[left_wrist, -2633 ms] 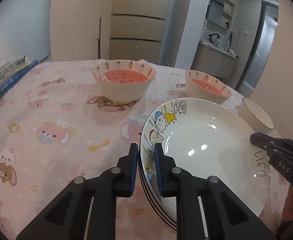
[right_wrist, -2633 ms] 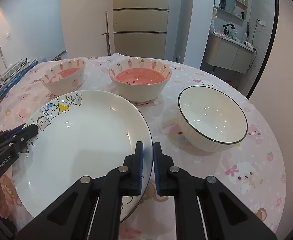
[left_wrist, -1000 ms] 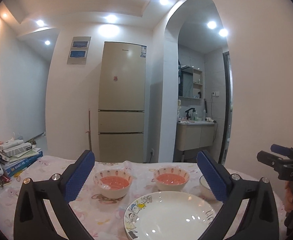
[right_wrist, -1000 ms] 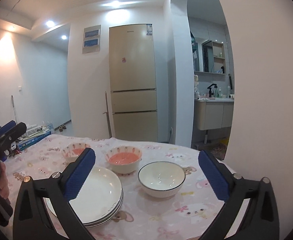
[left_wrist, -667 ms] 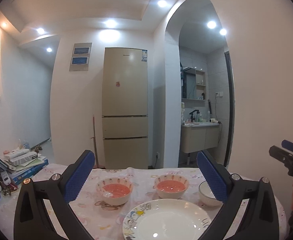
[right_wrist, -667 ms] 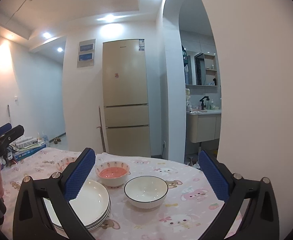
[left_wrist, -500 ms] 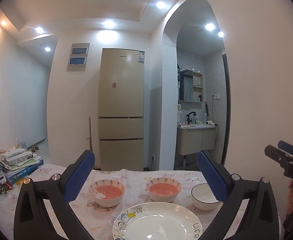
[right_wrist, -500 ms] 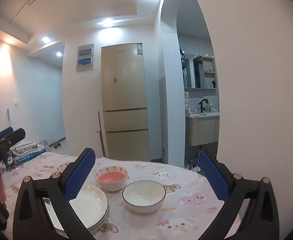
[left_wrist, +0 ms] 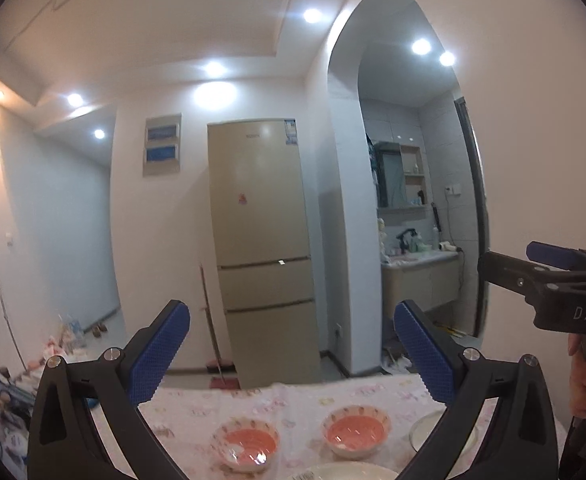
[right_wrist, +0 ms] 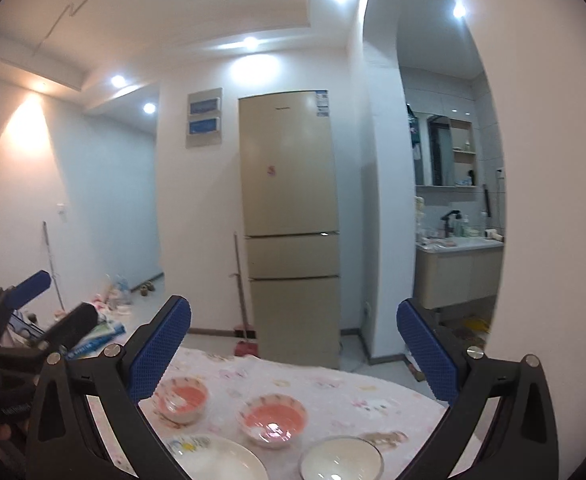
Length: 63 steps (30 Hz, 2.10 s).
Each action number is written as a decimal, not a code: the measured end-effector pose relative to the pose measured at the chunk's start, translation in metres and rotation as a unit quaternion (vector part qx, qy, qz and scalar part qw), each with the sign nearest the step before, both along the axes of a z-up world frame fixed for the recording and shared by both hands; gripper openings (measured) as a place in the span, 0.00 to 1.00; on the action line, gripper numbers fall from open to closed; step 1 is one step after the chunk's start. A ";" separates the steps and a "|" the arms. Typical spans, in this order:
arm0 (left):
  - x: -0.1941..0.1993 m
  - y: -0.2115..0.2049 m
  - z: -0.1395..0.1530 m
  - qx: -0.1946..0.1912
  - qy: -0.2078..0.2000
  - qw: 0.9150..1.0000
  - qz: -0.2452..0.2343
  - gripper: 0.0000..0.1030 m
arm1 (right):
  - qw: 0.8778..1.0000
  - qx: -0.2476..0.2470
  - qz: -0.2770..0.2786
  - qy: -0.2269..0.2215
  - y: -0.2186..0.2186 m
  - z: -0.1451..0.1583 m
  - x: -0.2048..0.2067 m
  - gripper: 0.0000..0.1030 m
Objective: Organize plates and bowls
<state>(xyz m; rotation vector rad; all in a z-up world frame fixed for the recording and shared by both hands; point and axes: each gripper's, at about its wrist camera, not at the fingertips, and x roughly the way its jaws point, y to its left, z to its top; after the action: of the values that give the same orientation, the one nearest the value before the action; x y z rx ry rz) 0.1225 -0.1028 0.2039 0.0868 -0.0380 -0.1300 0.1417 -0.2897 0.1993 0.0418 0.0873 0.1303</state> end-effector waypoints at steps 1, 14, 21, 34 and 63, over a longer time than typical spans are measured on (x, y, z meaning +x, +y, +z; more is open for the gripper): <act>0.002 0.003 0.002 -0.002 -0.012 1.000 0.008 1.00 | 1.000 0.004 0.001 -0.006 0.002 0.004 0.004 1.00; 0.090 0.012 -0.002 -0.039 0.052 0.998 0.009 1.00 | 0.993 0.086 -0.040 0.064 -0.025 -0.019 0.089 1.00; 0.198 -0.007 -0.043 -0.051 0.213 0.974 -0.057 1.00 | 0.987 0.058 -0.035 0.143 -0.023 -0.048 0.129 1.00; 0.304 -0.009 -0.147 -0.041 0.419 0.907 -0.029 0.66 | 0.945 0.034 -0.005 0.325 -0.023 -0.124 0.215 0.76; 0.335 -0.042 -0.242 -0.006 0.573 0.815 -0.085 0.52 | 0.860 0.008 0.010 0.510 0.000 -0.233 0.279 0.36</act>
<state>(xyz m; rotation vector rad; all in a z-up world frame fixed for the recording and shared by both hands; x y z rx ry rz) 0.4576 -0.1450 -0.0379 -0.0202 1.1749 -0.3461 0.4209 -0.2900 -0.0337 0.1240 1.1558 0.1178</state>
